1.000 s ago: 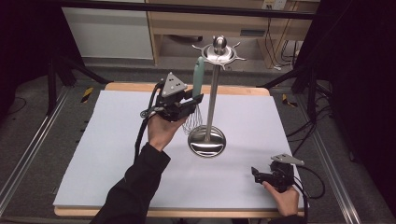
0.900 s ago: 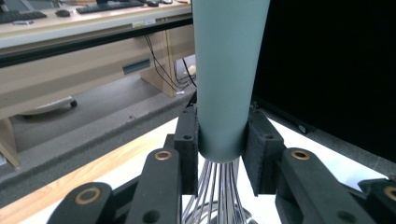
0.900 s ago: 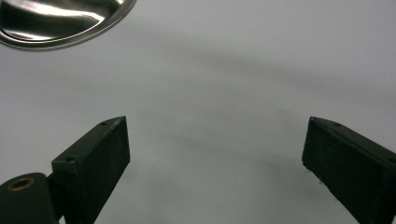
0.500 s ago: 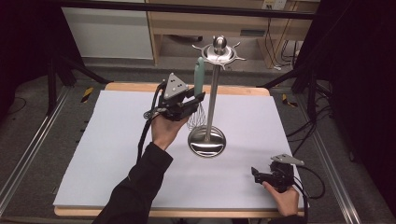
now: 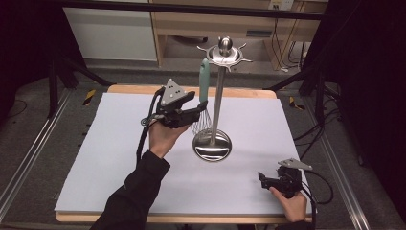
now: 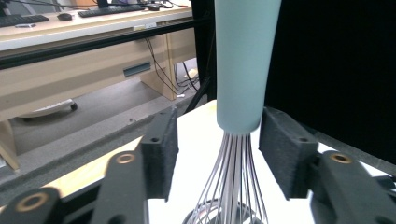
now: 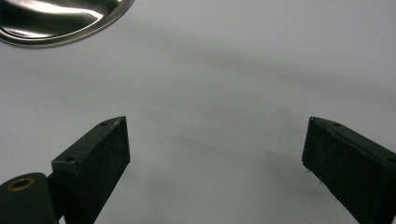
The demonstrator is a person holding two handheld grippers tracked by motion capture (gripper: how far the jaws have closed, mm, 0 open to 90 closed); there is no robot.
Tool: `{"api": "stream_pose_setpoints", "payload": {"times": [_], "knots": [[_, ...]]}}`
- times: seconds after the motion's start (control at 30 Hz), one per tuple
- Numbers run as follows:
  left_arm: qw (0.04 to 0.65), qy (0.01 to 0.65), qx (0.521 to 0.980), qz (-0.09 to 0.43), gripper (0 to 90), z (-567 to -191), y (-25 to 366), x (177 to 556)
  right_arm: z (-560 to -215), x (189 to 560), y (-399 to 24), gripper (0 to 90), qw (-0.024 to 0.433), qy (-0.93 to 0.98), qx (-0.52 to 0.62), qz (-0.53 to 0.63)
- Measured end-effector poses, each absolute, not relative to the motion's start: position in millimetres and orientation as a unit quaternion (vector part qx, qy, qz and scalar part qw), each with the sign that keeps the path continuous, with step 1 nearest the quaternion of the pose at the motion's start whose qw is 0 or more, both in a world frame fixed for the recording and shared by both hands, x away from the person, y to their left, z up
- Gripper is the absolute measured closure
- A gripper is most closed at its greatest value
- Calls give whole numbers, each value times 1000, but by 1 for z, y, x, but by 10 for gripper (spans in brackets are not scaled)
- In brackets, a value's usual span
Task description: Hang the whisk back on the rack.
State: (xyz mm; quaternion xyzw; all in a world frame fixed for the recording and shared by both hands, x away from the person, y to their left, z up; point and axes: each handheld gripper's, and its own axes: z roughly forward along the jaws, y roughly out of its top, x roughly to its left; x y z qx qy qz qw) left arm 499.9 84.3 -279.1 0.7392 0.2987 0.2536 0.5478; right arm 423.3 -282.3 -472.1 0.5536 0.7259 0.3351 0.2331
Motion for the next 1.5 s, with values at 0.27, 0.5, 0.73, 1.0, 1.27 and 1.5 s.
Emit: {"api": "stream_pose_setpoints", "payload": {"times": [0.27,0.5,0.73,1.0,1.27,1.5], "knots": [[539,296,748,250,404,-293,105,485,-474,423,-282,80,232,724,558,332],[536,303,749,246,389,-313,125,473,-475,423,-283,80,233,726,556,330],[529,310,753,240,390,-337,142,463,-476,423,-284,80,234,725,559,326],[506,329,762,234,387,-368,163,458,-477,422,-284,80,232,723,564,326],[483,356,765,233,382,-393,187,454,-478,422,-285,81,236,722,566,320],[468,385,762,229,380,-412,211,449,-479,423,-286,81,243,724,566,310]]}}
